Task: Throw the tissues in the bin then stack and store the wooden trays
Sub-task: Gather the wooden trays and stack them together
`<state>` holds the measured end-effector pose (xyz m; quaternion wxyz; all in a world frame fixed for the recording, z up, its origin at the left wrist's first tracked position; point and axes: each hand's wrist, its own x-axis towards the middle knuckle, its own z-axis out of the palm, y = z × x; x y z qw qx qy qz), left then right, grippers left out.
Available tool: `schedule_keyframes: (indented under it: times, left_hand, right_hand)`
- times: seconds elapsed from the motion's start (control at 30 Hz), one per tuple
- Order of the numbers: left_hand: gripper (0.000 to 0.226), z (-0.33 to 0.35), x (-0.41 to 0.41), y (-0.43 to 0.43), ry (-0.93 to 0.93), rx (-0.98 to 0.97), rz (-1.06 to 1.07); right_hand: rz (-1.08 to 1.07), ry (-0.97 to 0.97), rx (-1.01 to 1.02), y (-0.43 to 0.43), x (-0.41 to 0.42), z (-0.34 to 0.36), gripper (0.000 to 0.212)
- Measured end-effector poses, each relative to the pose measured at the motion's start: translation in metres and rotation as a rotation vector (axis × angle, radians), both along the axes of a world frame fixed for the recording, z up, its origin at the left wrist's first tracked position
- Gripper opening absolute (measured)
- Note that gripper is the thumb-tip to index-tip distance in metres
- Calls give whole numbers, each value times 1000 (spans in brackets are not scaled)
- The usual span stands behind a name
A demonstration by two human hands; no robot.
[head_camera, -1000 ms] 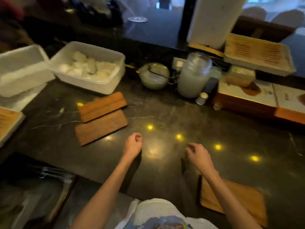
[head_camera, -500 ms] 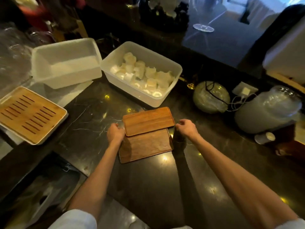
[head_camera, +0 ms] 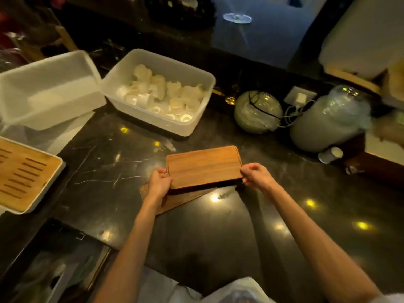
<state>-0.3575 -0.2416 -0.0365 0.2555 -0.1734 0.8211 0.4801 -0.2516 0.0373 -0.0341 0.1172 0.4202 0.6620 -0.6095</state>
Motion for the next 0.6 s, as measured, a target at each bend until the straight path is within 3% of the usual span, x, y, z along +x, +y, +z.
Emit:
schedule_keyframes:
  times: [0.17,0.33,0.6]
  left_hand:
    - [31,15,117,67,-82,154,-255]
    - [30,5,248,137,-181,175,-568]
    - [32,-6,384,211,-233,76,-778]
  right_hand:
    - [-187,-27,30,38,205,18,12]
    - [-397,-142,95,51,392,31,19]
    - [-511,-184,208,94,554,11,25]
